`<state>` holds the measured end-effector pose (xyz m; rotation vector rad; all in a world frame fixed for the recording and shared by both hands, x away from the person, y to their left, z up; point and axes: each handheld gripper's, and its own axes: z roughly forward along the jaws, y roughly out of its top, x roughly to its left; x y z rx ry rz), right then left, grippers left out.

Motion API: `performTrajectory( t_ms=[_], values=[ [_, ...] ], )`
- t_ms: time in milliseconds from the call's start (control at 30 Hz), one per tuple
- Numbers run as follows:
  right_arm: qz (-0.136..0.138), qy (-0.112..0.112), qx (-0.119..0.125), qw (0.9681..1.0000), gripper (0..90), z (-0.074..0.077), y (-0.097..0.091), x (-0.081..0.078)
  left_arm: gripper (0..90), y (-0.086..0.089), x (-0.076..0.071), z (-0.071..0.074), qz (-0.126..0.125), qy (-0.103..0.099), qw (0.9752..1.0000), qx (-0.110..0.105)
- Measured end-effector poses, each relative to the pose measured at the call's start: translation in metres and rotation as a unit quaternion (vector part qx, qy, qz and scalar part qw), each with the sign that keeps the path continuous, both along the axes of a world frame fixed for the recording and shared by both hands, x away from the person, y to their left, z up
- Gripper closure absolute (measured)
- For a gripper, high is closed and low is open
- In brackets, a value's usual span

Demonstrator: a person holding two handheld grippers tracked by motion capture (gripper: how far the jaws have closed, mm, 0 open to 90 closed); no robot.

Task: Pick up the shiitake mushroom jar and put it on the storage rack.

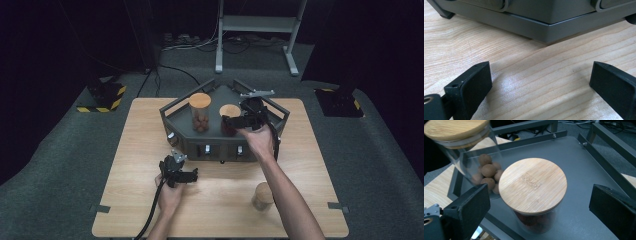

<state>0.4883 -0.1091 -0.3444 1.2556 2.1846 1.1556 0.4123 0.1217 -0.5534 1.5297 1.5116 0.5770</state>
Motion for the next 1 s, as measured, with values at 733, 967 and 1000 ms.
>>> performTrajectory(
  t_ms=[733, 967, 1000],
  values=[
    [0.002, -0.025, 0.027, 0.9993, 4.0, 0.007, -0.019, -0.011, 3.8, 0.000, 0.000, 0.000, 0.002, -0.001, 1.0000, -0.002],
    [-0.008, -0.034, 0.030, 0.9990, 4.3, 0.005, -0.030, -0.015, 3.8, 0.000, 0.000, 0.000, 0.000, 0.000, 1.0000, 0.000],
    [-0.009, -0.034, 0.031, 0.9989, 4.3, 0.005, -0.032, -0.016, 3.8, 0.000, 0.000, 0.000, 0.000, 0.000, 1.0000, -0.001]
  ],
)
